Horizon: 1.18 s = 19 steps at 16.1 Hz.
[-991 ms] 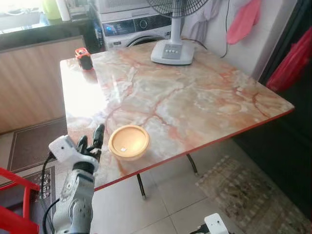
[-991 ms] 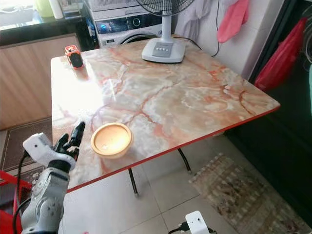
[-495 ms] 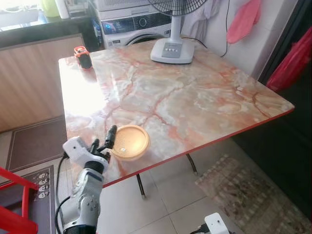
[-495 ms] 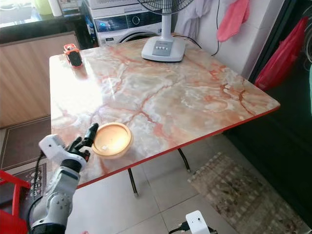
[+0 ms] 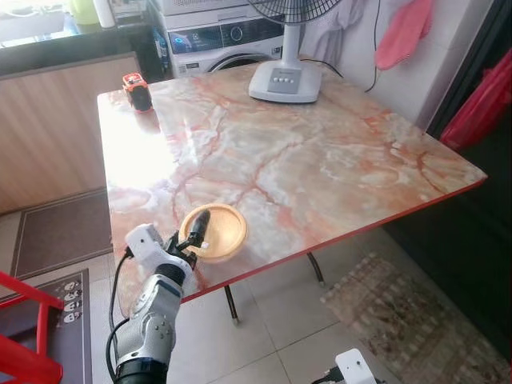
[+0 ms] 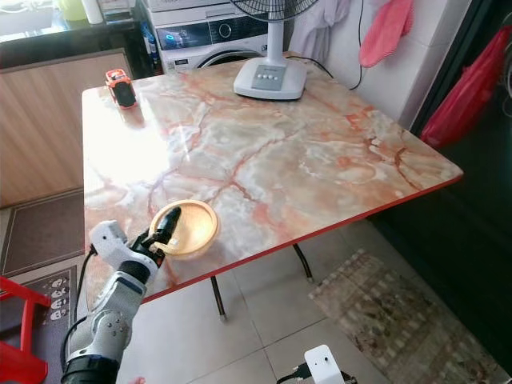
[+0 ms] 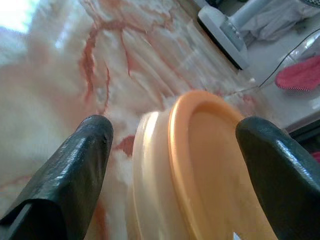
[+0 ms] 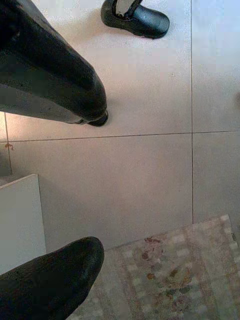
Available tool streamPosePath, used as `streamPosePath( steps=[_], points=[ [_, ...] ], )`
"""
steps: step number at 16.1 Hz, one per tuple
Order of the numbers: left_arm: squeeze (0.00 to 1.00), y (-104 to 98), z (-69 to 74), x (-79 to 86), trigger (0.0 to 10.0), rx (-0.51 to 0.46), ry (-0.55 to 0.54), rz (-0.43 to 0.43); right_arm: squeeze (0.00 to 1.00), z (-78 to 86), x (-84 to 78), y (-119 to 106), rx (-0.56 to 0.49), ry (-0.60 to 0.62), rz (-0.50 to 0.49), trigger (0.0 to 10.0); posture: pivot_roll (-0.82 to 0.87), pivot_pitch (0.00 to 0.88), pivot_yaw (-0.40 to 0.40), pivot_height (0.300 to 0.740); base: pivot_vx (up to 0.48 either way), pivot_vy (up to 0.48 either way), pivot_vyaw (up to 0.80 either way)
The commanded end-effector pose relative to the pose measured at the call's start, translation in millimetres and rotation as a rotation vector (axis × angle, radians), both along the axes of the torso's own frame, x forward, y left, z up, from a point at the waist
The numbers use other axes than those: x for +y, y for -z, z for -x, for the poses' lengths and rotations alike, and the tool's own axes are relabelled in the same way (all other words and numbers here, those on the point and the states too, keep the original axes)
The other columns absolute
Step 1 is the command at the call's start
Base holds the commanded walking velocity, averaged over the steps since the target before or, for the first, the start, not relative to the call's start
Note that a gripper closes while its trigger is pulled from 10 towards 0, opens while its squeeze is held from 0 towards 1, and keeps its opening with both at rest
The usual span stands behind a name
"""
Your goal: Restocking fridge
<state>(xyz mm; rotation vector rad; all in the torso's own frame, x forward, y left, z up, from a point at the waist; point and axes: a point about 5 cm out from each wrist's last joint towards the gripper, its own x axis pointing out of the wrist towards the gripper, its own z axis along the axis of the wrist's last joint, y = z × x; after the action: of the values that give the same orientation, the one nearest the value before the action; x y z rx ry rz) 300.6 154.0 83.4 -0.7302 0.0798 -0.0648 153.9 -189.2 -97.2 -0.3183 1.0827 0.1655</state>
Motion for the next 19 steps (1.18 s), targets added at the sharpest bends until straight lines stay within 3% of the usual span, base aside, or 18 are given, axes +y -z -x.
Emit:
streamPosePath(
  steps=[1, 4, 5, 6, 7, 19],
  points=[
    [0.00, -1.9, -3.9, -7.6, 10.0, -0.004, 0.051, -0.005, 0.00, 1.1, 0.5, 0.6, 0.008, -0.007, 0.004, 10.0, -0.02, 0.031, 0.015, 0.740, 0.000, 0.000, 0.00],
    [0.00, 4.2, -5.8, -12.9, 10.0, 0.016, 0.096, -0.040, 0.00, 1.1, 0.5, 0.6, 0.008, -0.008, 0.007, 10.0, -0.02, 0.031, 0.015, 0.740, 0.000, 0.000, 0.00],
    [0.00, 6.6, -5.4, -14.3, 9.5, 0.026, 0.109, -0.055, 0.00, 1.1, 0.5, 0.6, 0.008, -0.008, 0.008, 10.0, -0.02, 0.031, 0.015, 0.740, 0.000, 0.000, 0.00],
    [0.00, 8.5, -5.1, -15.1, 4.4, 0.035, 0.119, -0.073, 0.00, 1.1, 0.4, 0.6, 0.009, -0.009, 0.010, 10.0, -0.02, 0.031, 0.015, 0.740, 0.000, 0.000, 0.00],
    [0.00, 8.6, -4.7, -15.9, 0.0, 0.029, 0.126, -0.043, 0.00, 1.0, 0.4, 0.6, 0.010, -0.009, 0.011, 10.0, -0.02, 0.030, 0.016, 0.740, 0.000, 0.000, 0.00],
    [0.00, 6.7, -11.3, -10.9, 0.0, 0.019, 0.086, -0.068, 0.00, 0.8, 0.4, 0.6, 0.013, -0.013, 0.022, 10.0, -0.02, 0.027, 0.017, 0.740, 0.000, 0.000, 0.00]
  ],
)
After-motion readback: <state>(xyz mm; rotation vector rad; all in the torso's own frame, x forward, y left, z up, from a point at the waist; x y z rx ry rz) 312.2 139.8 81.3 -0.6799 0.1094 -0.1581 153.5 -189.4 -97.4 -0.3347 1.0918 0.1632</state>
